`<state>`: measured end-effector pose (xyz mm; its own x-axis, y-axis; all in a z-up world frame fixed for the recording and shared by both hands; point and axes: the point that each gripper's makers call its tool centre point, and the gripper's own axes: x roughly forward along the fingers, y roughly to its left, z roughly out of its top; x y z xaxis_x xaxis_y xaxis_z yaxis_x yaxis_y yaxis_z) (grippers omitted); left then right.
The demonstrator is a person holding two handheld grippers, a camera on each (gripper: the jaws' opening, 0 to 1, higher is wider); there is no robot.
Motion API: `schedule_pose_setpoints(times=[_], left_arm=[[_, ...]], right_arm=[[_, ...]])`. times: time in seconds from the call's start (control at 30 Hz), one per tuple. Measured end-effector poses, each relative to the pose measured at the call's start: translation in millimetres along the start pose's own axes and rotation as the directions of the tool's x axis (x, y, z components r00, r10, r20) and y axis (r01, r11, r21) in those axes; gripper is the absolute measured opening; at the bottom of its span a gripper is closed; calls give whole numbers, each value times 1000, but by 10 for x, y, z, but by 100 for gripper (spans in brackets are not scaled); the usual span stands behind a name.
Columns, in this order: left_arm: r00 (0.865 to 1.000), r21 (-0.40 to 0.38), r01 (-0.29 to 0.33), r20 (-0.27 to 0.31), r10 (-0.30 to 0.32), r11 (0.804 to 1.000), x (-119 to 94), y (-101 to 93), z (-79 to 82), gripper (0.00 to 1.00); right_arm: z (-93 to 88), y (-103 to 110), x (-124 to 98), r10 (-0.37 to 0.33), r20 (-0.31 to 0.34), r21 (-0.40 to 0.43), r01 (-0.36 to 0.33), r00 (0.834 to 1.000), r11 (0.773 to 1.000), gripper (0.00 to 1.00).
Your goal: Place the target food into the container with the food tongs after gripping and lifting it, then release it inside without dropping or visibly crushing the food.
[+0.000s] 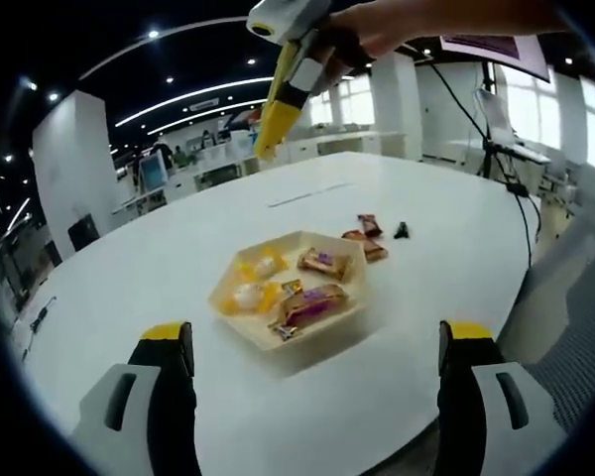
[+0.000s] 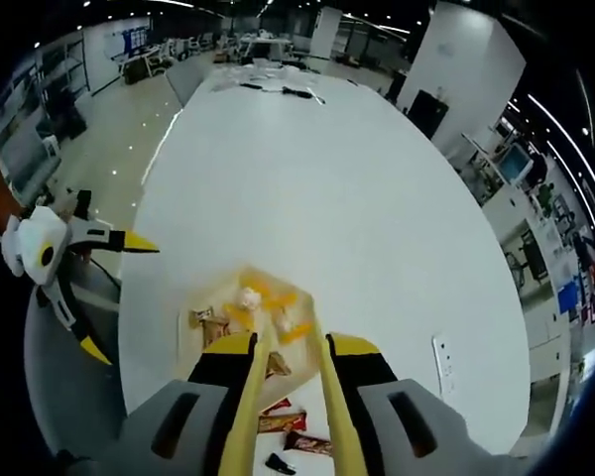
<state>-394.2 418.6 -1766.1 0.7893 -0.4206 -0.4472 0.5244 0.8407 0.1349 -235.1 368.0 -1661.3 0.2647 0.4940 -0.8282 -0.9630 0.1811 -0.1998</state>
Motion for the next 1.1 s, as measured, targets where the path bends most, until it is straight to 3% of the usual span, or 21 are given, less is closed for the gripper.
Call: schedule_pose_setpoints(times=[0.6, 1.1], left_arm=[[1000, 33, 13, -21, -12, 999, 16, -40, -36, 99], [999, 50, -12, -41, 14, 999, 30, 16, -83, 99]], right_arm=[[-322, -28, -367, -63, 30, 13, 62, 998, 998, 27], [-948, -102, -817, -59, 58, 23, 58, 997, 998, 27]])
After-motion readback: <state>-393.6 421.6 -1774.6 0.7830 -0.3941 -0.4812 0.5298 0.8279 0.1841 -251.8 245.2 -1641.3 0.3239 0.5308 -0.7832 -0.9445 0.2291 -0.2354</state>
